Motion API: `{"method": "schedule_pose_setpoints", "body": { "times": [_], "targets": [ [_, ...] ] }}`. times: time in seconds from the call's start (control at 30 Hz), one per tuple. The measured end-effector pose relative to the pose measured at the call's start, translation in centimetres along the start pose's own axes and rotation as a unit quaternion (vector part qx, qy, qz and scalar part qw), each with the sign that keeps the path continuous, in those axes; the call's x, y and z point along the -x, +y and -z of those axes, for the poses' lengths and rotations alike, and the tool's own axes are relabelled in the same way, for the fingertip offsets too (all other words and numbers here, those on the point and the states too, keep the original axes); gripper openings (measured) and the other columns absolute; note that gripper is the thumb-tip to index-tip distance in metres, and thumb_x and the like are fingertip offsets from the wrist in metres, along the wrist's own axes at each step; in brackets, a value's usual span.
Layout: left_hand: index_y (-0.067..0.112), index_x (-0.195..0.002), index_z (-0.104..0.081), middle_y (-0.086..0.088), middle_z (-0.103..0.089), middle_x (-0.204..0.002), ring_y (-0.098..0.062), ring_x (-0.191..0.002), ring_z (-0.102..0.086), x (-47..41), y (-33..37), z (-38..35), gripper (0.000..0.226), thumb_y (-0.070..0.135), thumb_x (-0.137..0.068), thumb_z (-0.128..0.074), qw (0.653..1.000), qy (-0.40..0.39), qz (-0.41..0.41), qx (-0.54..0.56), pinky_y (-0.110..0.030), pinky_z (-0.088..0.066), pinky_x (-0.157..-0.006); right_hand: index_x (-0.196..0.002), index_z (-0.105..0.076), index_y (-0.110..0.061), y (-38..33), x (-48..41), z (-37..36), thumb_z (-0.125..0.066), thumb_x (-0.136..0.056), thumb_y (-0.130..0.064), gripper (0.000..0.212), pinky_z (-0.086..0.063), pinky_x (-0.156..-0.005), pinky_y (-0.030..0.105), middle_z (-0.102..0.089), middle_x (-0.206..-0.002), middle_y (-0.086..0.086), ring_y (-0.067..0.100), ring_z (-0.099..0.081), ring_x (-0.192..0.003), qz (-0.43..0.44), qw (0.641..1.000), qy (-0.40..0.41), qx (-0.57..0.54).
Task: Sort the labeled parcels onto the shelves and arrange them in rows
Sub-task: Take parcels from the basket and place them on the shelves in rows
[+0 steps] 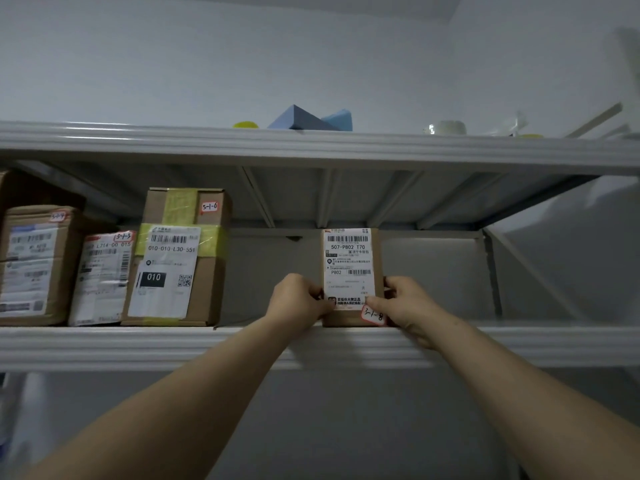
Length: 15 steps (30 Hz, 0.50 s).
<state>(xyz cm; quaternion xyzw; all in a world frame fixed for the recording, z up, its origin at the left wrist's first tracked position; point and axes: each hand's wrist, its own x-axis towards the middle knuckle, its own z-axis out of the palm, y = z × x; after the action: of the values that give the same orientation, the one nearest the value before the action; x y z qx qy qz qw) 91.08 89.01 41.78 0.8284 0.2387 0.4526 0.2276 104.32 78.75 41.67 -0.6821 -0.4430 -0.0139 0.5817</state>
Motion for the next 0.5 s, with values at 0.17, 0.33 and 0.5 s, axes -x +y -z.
{"method": "schedule_pose_setpoints", "body": {
  "times": [0.17,0.33,0.5],
  "targets": [
    [0.002,-0.071,-0.060,-0.008,-0.061,-0.073,-0.025,-0.077,-0.056,0.9,0.6,-0.2,0.023,0.019,-0.083,-0.070,0.999,0.017,0.030,-0.013,-0.027,-0.040,-0.058,-0.132,-0.044,-0.001,-0.2,0.4,-0.1,-0.064,-0.089,-0.006,0.048,-0.049,-0.090,0.035,-0.058,-0.120,0.010,0.024,-0.059,-0.102,-0.014,1.000,0.022,0.014],
    [0.007,-0.119,-0.055,-0.013,-0.046,-0.132,-0.031,-0.118,-0.050,3.2,1.6,0.3,0.035,0.024,-0.089,-0.061,0.996,0.077,0.012,-0.045,-0.034,-0.041,-0.093,-0.148,-0.027,-0.008,0.8,3.2,0.7,-0.069,-0.085,-0.024,0.077,-0.034,-0.111,0.041,-0.038,-0.148,0.014,0.026,-0.040,-0.134,-0.004,0.990,0.141,0.029],
    [0.017,-0.138,-0.046,-0.004,-0.037,-0.139,-0.023,-0.121,-0.048,7.1,2.7,0.9,0.050,0.019,-0.090,-0.059,0.994,0.065,-0.087,0.009,-0.032,-0.040,-0.095,-0.144,-0.035,-0.010,0.1,10.0,3.6,-0.062,-0.089,-0.022,0.063,-0.033,-0.107,0.034,-0.043,-0.145,0.011,0.026,-0.043,-0.131,-0.040,0.970,0.224,0.081]
  ]
}}
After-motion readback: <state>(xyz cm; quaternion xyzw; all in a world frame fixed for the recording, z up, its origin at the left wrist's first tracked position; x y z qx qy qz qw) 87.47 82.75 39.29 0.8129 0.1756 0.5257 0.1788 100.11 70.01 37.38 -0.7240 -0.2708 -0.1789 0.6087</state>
